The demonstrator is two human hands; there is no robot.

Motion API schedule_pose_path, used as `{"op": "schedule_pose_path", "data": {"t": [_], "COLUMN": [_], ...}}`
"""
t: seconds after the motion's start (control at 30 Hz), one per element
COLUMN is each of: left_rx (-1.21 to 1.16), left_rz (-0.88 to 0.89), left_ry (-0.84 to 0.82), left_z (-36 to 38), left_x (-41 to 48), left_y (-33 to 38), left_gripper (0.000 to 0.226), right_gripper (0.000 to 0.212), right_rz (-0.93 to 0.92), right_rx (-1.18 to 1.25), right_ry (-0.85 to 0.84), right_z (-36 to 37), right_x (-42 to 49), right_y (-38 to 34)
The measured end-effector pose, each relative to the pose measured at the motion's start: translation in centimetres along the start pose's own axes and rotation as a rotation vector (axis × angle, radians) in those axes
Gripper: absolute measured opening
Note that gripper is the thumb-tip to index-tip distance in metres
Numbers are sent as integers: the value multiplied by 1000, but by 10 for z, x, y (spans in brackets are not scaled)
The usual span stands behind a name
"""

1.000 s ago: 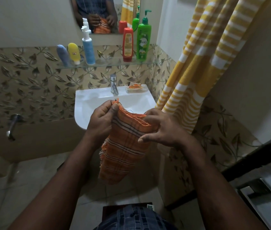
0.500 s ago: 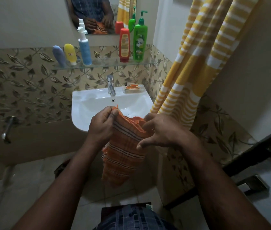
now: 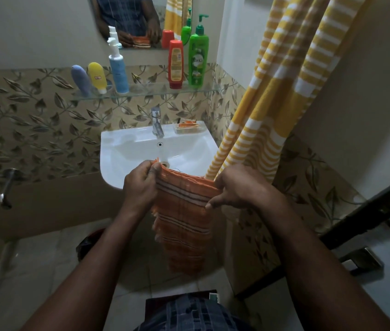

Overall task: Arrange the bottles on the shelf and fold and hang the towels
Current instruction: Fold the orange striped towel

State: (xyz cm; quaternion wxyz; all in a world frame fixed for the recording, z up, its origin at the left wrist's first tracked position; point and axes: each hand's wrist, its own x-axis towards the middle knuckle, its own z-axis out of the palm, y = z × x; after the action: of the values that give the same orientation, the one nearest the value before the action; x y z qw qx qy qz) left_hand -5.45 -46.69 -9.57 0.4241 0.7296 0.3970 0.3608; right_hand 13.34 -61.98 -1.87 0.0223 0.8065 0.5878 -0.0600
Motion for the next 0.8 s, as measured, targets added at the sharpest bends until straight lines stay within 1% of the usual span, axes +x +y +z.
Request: {"op": "schedule_pose_path", "data": {"t": [0.07,0.17,0.23,0.27,0.3,0.33,0.37,0.4,0.43,0.47,0.5,0.57,0.6,0.63,0.67,0.7,0.73,0.77,0.8], "left_rx": [-38,-77,-92,-148,-256,-381,-471,-490,-475,-448,-424,-464,-500,-527,-537,-528,-515,-510,-512], "left_rz": [-13,-16,3,6,6,3,-7,-35,-62,-76,-79,-70,-61,-41,-15,19,28,12,-17], "left_ry": [11,18,18,17,-11,-85,-201,-323,-421,-470,-458,-352,-310,-290,-296,-310,-322,-334,-344], "left_z": [-1,-7,-11,-14,-18,-23,-27,-30,-30,-28,-25,-17,-15,-14,-14,-14,-14,-13,-12], "left_x": [0,7,9,10,10,10,10,9,6,2,-1,-4,-5,-4,-4,-2,-1,-1,1], "left_y": [1,3,9,12,15,17,16,14,11,8,7,14,20,25,33,38,43,48,54], "left_gripper": [35,37,37,38,38,42,52,62,64,56,43,23,19,15,12,20,29,32,31], "right_gripper": [54,34,33,34,33,32,32,33,34,34,33,31,29,26,28,39,56,73,80], "right_rz": [-20,-76,-79,-86,-99,-111,-119,-124,-126,-128,-134,-140,-142,-165,-218,-279,-307,-282,-267], "right_rx": [109,330,404,448,509,578,638,688,724,744,752,783,868,1021,1227,1443,1605,1675,1684], "right_ry": [71,235,292,321,364,422,478,515,532,538,537,555,576,595,600,565,483,386,293], "right_z": [2,11,15,15,12,8,4,0,-4,-7,-10,-15,-17,-16,-13,-8,1,11,22], "right_x": [0,2,1,0,-2,-4,-5,-8,-8,-8,-8,-11,-12,-13,-13,-12,-10,-8,-8], "right_y": [1,6,8,8,7,5,4,3,3,3,4,7,9,11,13,16,18,19,19]}}
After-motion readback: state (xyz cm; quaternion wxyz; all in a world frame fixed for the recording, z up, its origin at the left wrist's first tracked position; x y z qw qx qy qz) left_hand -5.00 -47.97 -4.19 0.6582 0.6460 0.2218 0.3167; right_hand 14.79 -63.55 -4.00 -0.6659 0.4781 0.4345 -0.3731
